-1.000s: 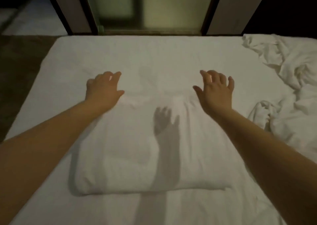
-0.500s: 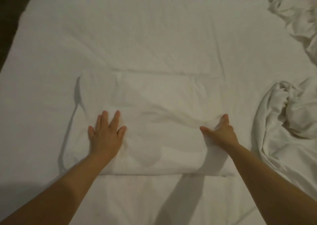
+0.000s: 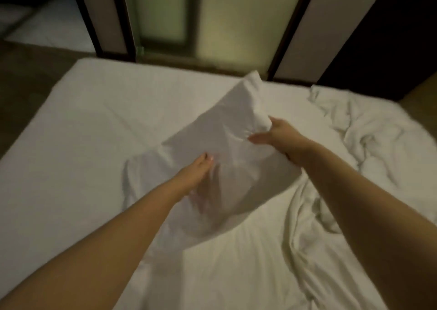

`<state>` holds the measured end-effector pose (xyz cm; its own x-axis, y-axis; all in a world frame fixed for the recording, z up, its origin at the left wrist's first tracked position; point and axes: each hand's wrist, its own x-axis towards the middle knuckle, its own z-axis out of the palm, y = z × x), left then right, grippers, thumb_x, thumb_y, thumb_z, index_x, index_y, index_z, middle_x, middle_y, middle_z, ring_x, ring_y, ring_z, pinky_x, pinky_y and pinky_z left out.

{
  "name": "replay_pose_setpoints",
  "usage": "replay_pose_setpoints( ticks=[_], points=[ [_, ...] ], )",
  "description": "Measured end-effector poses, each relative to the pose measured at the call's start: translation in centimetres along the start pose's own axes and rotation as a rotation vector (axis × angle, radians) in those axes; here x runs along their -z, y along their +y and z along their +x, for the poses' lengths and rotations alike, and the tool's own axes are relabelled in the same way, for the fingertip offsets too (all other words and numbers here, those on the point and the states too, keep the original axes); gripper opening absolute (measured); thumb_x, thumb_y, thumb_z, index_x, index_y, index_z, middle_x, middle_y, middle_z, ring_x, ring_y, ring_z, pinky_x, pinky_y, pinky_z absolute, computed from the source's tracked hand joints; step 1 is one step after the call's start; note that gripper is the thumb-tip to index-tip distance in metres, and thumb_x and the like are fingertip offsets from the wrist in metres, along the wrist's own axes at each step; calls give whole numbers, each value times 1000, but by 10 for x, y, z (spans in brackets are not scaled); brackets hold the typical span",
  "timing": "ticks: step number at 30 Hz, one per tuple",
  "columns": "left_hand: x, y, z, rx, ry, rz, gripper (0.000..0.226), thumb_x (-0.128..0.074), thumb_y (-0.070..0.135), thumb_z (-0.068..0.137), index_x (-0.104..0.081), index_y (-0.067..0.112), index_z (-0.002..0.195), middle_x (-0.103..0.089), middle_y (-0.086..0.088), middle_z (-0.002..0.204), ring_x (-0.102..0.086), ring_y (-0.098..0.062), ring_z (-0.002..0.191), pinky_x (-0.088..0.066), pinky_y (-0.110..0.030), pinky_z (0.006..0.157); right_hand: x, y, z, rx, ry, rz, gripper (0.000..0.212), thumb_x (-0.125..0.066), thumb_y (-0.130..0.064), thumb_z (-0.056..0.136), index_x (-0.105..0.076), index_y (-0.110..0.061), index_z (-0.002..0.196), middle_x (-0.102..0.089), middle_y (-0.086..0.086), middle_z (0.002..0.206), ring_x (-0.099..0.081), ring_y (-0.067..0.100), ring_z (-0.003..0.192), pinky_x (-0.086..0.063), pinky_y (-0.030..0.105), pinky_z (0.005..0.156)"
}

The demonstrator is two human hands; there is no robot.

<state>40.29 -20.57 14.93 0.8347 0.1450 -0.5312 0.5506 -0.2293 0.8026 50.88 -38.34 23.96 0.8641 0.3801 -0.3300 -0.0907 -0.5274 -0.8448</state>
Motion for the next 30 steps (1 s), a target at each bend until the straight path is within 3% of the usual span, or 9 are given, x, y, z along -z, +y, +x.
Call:
replay_pose_setpoints(
  ticks=[5, 7, 9, 13, 17, 20, 24, 27, 30],
  points=[
    [69, 152, -30, -433, 259, -274, 86, -69, 44, 80, -20, 23, 148, -42, -5, 143, -48, -23, 123, -45, -33, 94, 62, -173, -58, 364, -25, -522, 52, -73, 3, 72, -62, -31, 109, -62, -8, 80, -56, -9, 59, -46, 6, 61],
    [103, 202, -56, -605, 271, -502, 118, -82, 52, 53, -19, 18, 147, -44, -3, 136, -47, -18, 119, -51, -25, 82, 68, -209, -82, 491, 35, -805, 69, -71, -2, 72, -53, -40, 127, -63, -10, 88, -57, -5, 74, -42, 10, 65],
    [128, 229, -83, -755, 318, -567, 113, -83, 43, 63, -11, 24, 148, -38, -1, 139, -37, -15, 125, -50, -22, 82, 71, -226, -104, 542, 153, -1073, 73, -65, -12, 77, -41, -45, 137, -65, -4, 108, -59, 14, 100, -41, 23, 76],
    [142, 221, -118, -1018, 518, 362, 122, -84, 42, 56, 0, 38, 144, -9, 0, 153, -13, -11, 139, -20, -32, 113, 61, -196, -134, 600, 251, -1294, 72, -56, -23, 86, -22, -52, 142, -64, 2, 116, -59, 27, 101, -48, 34, 77],
    [103, 151, -112, -951, 433, 1191, 109, -74, 58, 65, -5, 40, 147, -1, -4, 158, 5, -25, 144, -3, -53, 115, 14, -105, -137, 556, 94, -1275, 71, -48, -23, 90, -11, -49, 146, -62, 4, 91, -52, 24, 75, -40, 31, 71],
    [72, 82, -85, -816, 98, 1413, 77, -65, 65, 69, -39, 42, 137, -24, 0, 153, -12, -23, 142, -18, -49, 112, -31, -25, -139, 439, -120, -1218, 75, -43, -11, 86, -14, -45, 146, -63, 7, 93, -55, 29, 82, -35, 31, 84],
    [35, -25, -67, -439, -567, 1341, 21, -69, 34, 82, -64, 20, 98, -64, -2, 105, -57, -21, 100, -36, -24, 75, -91, 50, -156, 277, -443, -962, 72, -47, -5, 81, -35, -43, 141, -63, 1, 115, -56, 23, 105, -35, 24, 82],
    [24, -61, -66, -314, -620, 1122, 7, -67, 20, 83, -64, 23, 88, -63, 4, 94, -55, -14, 91, -35, -19, 69, -101, 72, -154, 203, -529, -870, 62, -47, -2, 81, -49, -37, 132, -61, 3, 114, -54, 22, 102, -35, 26, 78],
    [24, -45, -40, -244, -546, 1003, 23, -69, 18, 83, -67, 17, 107, -66, 0, 107, -57, -14, 100, -35, -17, 75, -77, 77, -122, 182, -375, -859, 54, -51, -6, 83, -52, -34, 129, -60, 2, 120, -53, 24, 111, -36, 28, 85]
  ],
)
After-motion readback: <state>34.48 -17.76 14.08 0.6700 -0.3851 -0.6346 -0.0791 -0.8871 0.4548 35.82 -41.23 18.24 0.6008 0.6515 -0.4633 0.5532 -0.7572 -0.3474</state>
